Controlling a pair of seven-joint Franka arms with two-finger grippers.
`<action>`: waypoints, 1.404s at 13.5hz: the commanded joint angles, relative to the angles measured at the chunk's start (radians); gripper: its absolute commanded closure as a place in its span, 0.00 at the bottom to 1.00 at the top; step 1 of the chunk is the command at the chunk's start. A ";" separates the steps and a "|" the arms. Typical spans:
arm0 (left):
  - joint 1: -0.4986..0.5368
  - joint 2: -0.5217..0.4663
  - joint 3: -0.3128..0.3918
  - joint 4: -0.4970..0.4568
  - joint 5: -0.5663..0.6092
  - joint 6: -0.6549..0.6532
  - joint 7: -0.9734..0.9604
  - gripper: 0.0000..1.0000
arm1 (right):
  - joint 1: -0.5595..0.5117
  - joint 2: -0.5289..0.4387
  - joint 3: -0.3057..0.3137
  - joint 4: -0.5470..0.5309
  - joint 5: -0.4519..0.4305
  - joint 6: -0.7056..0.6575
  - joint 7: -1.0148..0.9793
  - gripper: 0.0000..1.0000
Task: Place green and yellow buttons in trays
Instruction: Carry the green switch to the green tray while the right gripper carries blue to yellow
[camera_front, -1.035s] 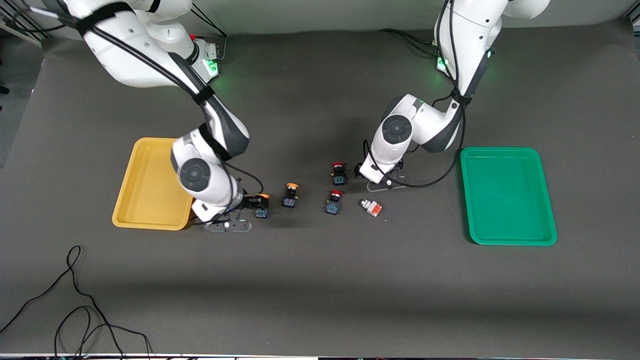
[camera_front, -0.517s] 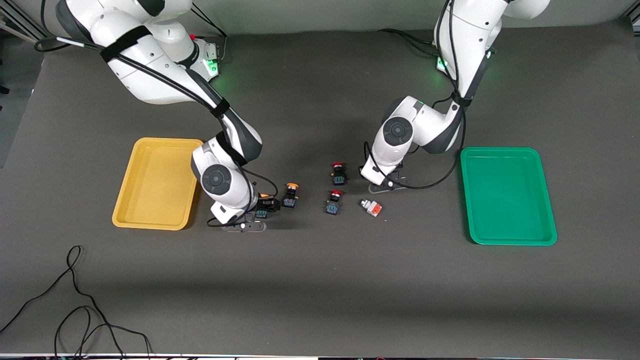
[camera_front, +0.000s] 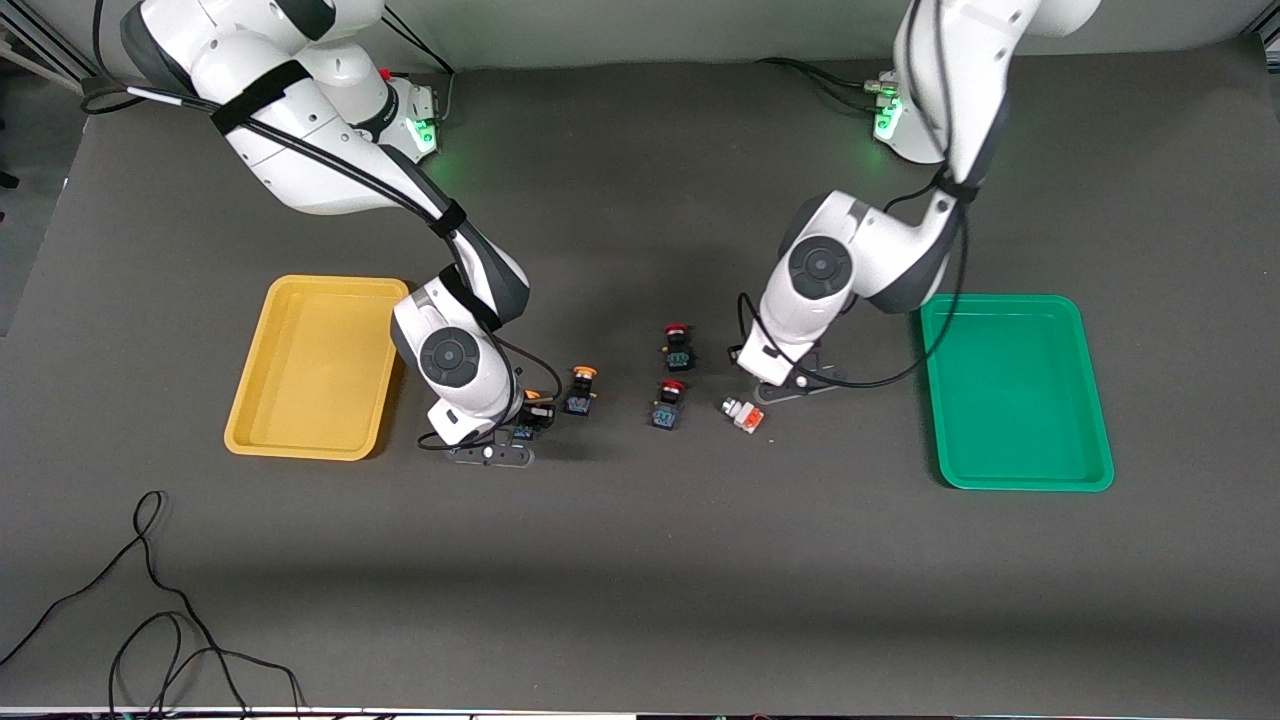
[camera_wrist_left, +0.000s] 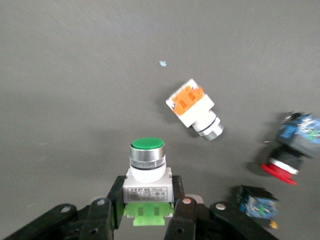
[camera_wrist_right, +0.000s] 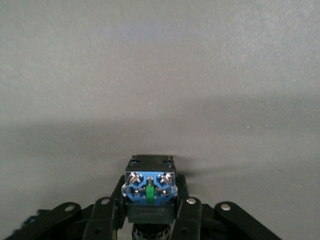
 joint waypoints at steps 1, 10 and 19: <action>0.070 -0.086 -0.006 0.084 -0.012 -0.218 0.064 0.88 | -0.010 -0.057 -0.003 0.032 -0.017 -0.066 0.031 1.00; 0.515 -0.174 0.000 0.060 0.027 -0.418 0.671 0.88 | -0.093 -0.394 -0.203 0.006 0.239 -0.474 -0.507 1.00; 0.607 -0.031 0.002 -0.269 0.084 0.179 0.819 0.83 | -0.209 -0.436 -0.256 -0.446 0.274 -0.034 -0.828 1.00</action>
